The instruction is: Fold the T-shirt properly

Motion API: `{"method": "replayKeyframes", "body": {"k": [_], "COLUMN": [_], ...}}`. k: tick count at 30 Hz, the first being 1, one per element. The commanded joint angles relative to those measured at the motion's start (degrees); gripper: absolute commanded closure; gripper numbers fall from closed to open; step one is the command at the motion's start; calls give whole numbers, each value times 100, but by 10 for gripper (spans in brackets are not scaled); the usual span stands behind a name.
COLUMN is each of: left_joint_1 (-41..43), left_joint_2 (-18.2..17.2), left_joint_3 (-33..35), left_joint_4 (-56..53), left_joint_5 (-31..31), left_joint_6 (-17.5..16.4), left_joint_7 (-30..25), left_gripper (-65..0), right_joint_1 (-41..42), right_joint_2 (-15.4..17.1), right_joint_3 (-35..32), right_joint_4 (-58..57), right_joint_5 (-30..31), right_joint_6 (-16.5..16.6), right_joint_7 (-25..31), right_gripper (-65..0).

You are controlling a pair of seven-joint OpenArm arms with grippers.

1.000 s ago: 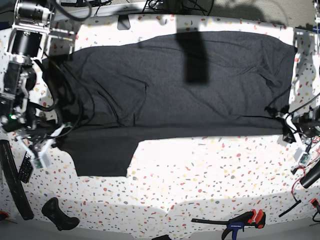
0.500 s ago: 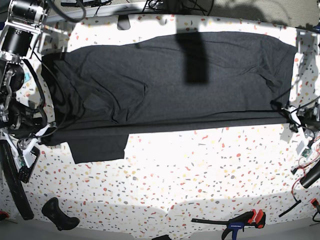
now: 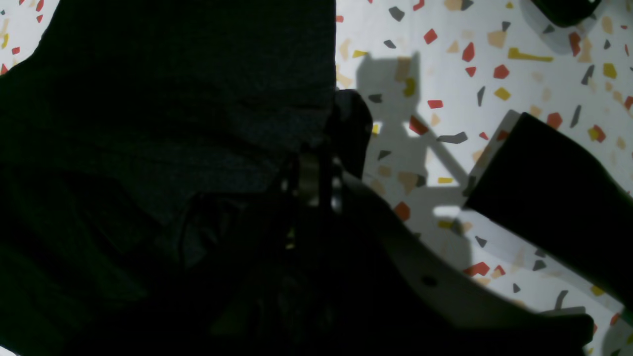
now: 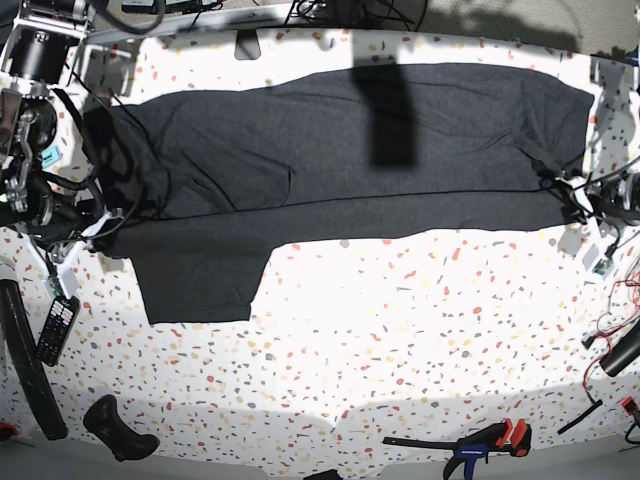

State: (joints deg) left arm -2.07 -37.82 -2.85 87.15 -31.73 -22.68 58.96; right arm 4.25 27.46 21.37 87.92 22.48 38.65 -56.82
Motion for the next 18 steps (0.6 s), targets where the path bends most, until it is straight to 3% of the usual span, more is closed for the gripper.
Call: {"method": "replayKeyframes", "body": {"k": [1, 10, 18], "left_joint_1": [-59, 247, 398], "left_joint_2": [-125, -122, -122], "left_joint_3": [-52, -52, -52], "left_joint_4": [103, 682, 868], "left_joint_5": [15, 20, 382], "left_joint_6": [33, -92, -87], "left_joint_7": [-17, 111, 98], "left_gripper": [0, 0, 0], "right_joint_1": [96, 94, 98], "right_joint_2": [122, 125, 125], "right_joint_3": [48, 48, 48], "right_joint_4": [96, 96, 94], "right_joint_5": [44, -144, -92], "right_joint_6": [44, 42, 42], "right_joint_7": [22, -186, -514], "right_gripper": [0, 0, 0]}}
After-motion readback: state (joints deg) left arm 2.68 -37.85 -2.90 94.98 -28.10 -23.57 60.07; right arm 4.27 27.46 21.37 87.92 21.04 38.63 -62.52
